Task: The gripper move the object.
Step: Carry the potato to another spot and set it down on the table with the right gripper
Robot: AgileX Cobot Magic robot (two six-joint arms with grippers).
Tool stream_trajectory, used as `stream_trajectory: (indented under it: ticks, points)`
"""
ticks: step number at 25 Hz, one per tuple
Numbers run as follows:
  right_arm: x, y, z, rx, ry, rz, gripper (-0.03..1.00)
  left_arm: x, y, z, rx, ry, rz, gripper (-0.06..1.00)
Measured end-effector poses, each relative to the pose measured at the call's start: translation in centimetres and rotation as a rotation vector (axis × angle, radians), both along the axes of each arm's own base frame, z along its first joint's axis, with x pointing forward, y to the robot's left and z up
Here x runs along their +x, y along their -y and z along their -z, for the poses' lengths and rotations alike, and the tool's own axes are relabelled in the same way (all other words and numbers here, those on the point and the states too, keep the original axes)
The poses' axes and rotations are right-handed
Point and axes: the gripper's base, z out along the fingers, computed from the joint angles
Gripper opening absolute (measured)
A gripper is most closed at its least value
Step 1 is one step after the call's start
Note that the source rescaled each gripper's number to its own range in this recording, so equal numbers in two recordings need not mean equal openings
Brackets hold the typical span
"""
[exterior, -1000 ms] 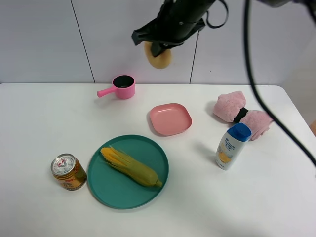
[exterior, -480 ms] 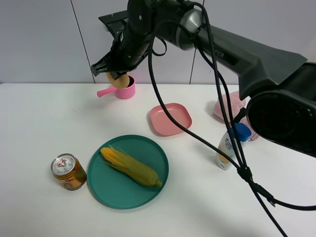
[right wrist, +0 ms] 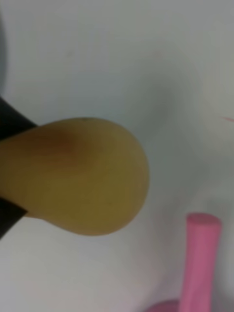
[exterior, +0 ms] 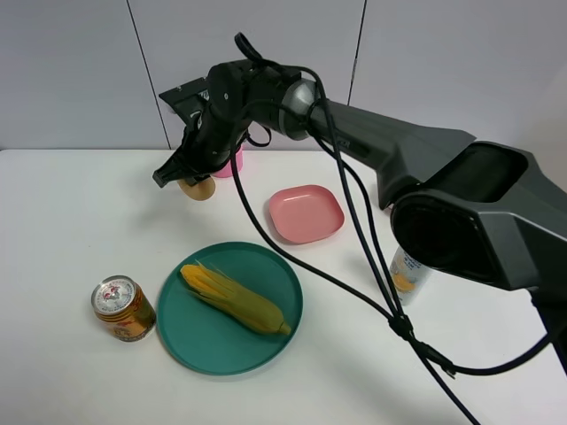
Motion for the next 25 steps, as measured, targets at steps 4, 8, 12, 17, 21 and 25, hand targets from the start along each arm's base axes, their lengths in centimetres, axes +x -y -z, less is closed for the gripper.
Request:
stream_trajectory:
  ticks: [4,8,12,17,21,25]
  points:
    - [0.4,-0.4,2.2,-0.01,0.006,-0.01,0.0,0.0,0.0,0.0,0.001,0.0,-0.001,1.0]
    - [0.7,-0.6,4.5,-0.022,0.001,-0.013,0.0,0.0,0.0,0.0,0.001,0.0,-0.001,1.0]
    - [0.7,-0.7,6.5,-0.042,-0.02,-0.015,0.0,0.0,0.0,0.0,0.001,0.0,-0.001,1.0]
    - [0.8,-0.8,7.6,-0.049,-0.024,-0.021,0.01,0.0,0.0,0.0,0.001,0.0,-0.001,1.0]
    - [0.8,-0.8,7.6,-0.049,-0.024,-0.021,0.29,0.0,0.0,0.0,0.001,0.0,-0.001,1.0]
    - [0.8,-0.8,7.6,-0.046,-0.028,-0.014,0.8,0.0,0.0,0.0,0.001,0.0,-0.001,1.0]
